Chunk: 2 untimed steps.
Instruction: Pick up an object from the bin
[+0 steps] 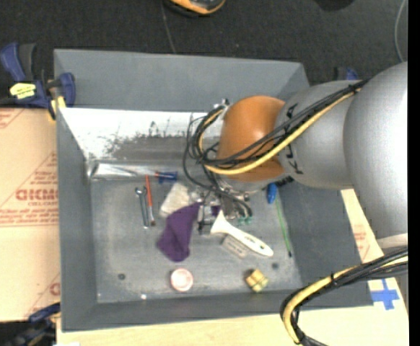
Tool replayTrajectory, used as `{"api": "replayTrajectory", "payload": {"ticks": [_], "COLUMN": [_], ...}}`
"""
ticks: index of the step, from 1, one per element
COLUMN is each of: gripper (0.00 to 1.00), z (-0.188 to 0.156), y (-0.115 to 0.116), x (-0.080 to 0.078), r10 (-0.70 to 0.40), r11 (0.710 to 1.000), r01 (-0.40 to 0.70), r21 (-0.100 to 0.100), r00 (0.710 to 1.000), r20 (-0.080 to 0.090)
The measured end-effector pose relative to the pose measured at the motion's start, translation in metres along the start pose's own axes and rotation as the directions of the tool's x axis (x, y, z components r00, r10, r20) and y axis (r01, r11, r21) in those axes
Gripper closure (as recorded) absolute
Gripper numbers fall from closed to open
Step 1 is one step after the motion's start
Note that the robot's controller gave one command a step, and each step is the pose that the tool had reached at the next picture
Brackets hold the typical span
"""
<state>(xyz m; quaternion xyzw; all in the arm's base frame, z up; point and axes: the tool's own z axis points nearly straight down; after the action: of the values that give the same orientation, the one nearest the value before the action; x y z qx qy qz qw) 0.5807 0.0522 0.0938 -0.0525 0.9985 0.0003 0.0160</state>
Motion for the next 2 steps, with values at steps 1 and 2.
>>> {"api": "replayTrajectory", "payload": {"ticks": [1,2], "gripper": [1.00,1.00], "z": [0.0000,0.0099], "y": [0.0000,-0.0015], "x": [0.0000,-0.0064], "r10": [0.000,-0.043], "r11": [1.000,0.999], "r01": [0.000,0.043], "r21": [0.000,0.000], "r00": [1.000,0.999], "r20": [0.000,0.004]}}
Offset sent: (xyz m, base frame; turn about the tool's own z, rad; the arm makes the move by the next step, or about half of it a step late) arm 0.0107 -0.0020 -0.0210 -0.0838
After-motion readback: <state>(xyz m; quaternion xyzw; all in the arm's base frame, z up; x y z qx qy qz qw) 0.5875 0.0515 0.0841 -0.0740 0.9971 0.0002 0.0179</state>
